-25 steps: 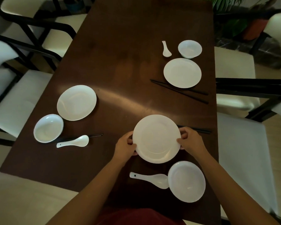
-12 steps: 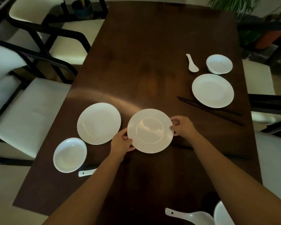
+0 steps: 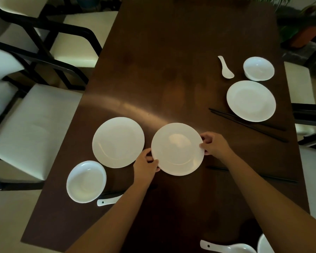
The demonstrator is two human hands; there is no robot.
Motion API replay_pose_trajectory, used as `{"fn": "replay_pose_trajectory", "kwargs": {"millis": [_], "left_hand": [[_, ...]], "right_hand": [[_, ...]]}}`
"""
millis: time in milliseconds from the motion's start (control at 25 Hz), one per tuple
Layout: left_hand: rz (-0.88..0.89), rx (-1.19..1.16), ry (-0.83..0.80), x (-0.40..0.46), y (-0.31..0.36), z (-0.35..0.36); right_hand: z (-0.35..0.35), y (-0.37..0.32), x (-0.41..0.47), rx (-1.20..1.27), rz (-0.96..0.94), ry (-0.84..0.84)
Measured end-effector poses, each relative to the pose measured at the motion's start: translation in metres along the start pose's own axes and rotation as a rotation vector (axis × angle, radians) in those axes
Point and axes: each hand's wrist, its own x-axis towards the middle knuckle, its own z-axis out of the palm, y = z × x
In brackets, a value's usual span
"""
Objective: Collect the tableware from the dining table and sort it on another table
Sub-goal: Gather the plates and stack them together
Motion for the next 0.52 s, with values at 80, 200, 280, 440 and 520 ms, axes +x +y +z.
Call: {"fn": "replay_pose_trajectory", "kwargs": {"millis": [80, 200, 280, 440, 520], "left_hand": [[-0.019, 0.108, -0.051, 0.0, 0.005, -0.006], [0.108, 0.424, -0.12, -0.003, 0.012, -0.037], [0.374, 0.59, 0.011, 0.0, 0.014, -0.072], [0.605, 1.044, 0.058, 0.035, 0.019, -0.154], [0.449, 1.192, -0.006, 0.056, 0.019, -0.181]], "right_hand": [[0.0, -0.004, -0.002, -0.214, -0.034, 0.068], [0.014, -0.026, -0.01, -0.512, -0.259, 0.3], [0.038, -0.052, -0.017, -0.543, -0.499, 0.345], [0.1, -0.099, -0.016, -0.64, -0.73, 0.181], [0.125, -0.11, -0.007, -0.703, -0.681, 0.059]]}}
